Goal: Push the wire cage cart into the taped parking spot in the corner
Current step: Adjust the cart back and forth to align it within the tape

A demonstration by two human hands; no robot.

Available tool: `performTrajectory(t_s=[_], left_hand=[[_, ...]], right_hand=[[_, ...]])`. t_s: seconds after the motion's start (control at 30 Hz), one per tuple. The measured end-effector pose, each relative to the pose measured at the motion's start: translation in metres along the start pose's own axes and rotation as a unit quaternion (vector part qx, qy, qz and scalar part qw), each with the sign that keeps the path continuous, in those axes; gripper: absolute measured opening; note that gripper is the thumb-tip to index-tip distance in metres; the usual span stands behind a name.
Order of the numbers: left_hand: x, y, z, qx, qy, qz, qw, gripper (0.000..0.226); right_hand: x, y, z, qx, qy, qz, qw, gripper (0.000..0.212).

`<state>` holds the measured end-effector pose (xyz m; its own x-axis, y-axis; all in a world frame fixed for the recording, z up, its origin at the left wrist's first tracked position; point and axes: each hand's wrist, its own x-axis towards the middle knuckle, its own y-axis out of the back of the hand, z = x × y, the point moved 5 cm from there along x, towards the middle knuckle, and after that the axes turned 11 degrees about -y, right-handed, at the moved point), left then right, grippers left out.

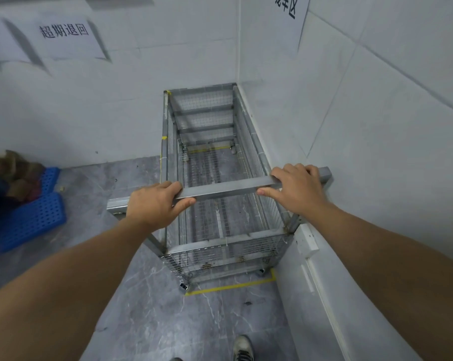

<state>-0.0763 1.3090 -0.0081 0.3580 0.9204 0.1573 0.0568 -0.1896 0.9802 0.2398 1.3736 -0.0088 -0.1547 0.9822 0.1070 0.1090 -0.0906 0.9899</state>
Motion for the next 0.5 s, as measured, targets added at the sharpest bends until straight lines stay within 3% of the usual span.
performTrajectory(t_s=[0.3, 0.5], left_hand=[[-0.002, -0.001, 0.001, 0.008, 0.01, 0.002, 1.0, 0.063], [0.01, -0.002, -0.005, 0.003, 0.003, -0.004, 1.0, 0.063]], right_hand=[[-0.005, -0.007, 0.003, 0.03, 0.0, 0.057, 0.998, 0.062], [0.008, -0.005, 0.001, 0.018, -0.002, 0.042, 0.999, 0.061]])
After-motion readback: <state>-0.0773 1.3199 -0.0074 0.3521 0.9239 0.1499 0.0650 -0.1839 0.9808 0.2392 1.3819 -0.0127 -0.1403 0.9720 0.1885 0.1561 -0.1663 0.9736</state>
